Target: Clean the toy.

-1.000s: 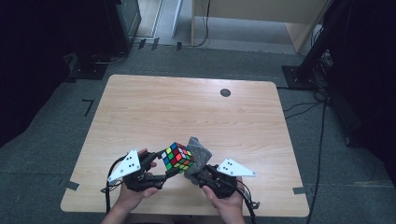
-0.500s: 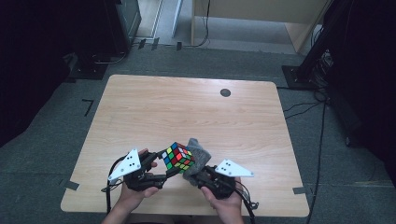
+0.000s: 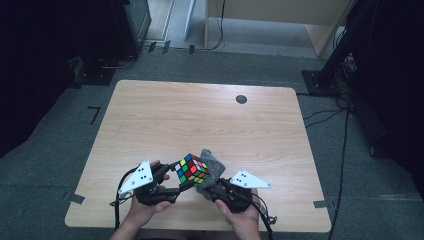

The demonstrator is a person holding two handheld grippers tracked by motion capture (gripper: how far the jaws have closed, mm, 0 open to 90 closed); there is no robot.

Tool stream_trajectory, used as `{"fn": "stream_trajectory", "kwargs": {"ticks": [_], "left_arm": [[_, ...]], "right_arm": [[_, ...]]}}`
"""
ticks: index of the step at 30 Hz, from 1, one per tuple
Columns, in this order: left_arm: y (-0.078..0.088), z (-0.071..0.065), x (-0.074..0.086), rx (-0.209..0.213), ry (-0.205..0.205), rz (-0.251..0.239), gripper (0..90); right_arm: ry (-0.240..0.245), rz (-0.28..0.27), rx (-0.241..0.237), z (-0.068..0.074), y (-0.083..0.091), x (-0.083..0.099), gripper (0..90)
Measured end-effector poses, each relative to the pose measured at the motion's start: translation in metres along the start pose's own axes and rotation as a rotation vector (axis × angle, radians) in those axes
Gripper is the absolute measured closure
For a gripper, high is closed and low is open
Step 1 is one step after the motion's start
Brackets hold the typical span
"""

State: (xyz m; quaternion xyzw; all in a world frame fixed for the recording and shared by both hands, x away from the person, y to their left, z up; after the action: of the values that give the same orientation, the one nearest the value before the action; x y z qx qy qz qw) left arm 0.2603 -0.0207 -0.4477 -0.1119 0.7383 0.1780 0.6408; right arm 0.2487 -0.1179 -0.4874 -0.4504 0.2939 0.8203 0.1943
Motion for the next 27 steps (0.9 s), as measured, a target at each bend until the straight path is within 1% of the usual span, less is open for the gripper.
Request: {"fn": "stream_trajectory", "kwargs": {"ticks": [2,5,6,7,8,9,10,12,14,15,18,19,21,22,24,25,26,27], "left_arm": [[0.001,0.000,-0.001,0.001,0.005,-0.005,34.6],[0.002,0.001,-0.002,0.000,0.006,-0.011,34.6],[0.003,0.002,-0.002,-0.002,0.004,-0.010,34.5],[0.003,0.002,-0.002,-0.003,0.004,-0.010,34.5],[0.003,0.002,-0.002,-0.004,0.003,-0.010,34.5],[0.003,0.003,-0.002,-0.005,0.003,-0.009,34.5],[0.003,0.002,-0.002,-0.003,0.005,-0.009,34.5],[0.002,0.001,-0.002,-0.002,0.005,-0.008,34.6],[0.001,0.000,-0.002,0.001,0.002,-0.007,34.6],[0.001,-0.001,-0.002,0.001,0.000,-0.007,34.6],[0.001,-0.001,-0.002,0.005,0.002,-0.010,34.6],[0.001,-0.001,-0.002,0.005,0.002,-0.010,34.5],[0.002,0.000,-0.003,0.006,0.006,-0.013,34.6],[0.003,0.001,-0.003,0.004,0.009,-0.017,34.6],[0.003,0.001,-0.003,0.003,0.004,-0.014,34.6],[0.003,0.000,-0.003,0.002,0.003,-0.011,34.6],[0.002,0.000,-0.002,0.002,0.001,-0.009,34.6],[0.002,0.000,-0.002,0.004,0.003,-0.009,34.6]], "right_arm": [[0.016,0.031,-0.018,0.006,-0.005,0.007,64.0],[0.033,0.036,-0.022,0.007,-0.005,0.006,63.9],[0.035,0.020,-0.016,0.004,-0.001,0.001,63.9],[0.027,0.002,-0.012,0.002,0.002,-0.003,63.9],[-0.009,-0.050,0.003,-0.006,0.011,-0.015,63.9],[-0.009,-0.050,0.003,-0.006,0.011,-0.015,63.9],[-0.014,-0.067,0.012,-0.009,0.014,-0.019,63.9],[-0.006,-0.076,0.015,-0.010,0.016,-0.020,63.9],[-0.007,-0.068,0.008,-0.007,0.013,-0.017,64.0],[-0.008,-0.048,0.000,-0.005,0.008,-0.012,64.0],[0.014,0.009,-0.026,0.004,-0.003,0.002,64.0],[0.035,0.034,-0.034,0.009,-0.007,0.008,64.0],[0.051,0.038,-0.029,0.010,-0.007,0.008,63.9],[0.054,0.034,-0.028,0.009,-0.006,0.006,63.9],[0.039,-0.002,-0.020,0.004,0.001,-0.002,63.8],[-0.008,-0.062,-0.002,-0.006,0.011,-0.015,63.9],[-0.008,-0.062,-0.002,-0.006,0.011,-0.015,63.9],[-0.011,-0.079,0.007,-0.009,0.014,-0.019,63.9]]}}
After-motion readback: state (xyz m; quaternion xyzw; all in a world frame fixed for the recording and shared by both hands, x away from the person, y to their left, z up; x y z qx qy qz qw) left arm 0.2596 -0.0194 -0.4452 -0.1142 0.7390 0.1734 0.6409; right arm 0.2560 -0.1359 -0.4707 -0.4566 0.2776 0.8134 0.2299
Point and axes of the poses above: each handheld gripper's, and its own axes: y roughly backward along the jaws, x roughly out of its underside, z roughly to its left, the point moved 10 cm from there along -y, roughly forward along the jaws, and after that the axes turned 3 degrees about -y, right-handed, at the moved point
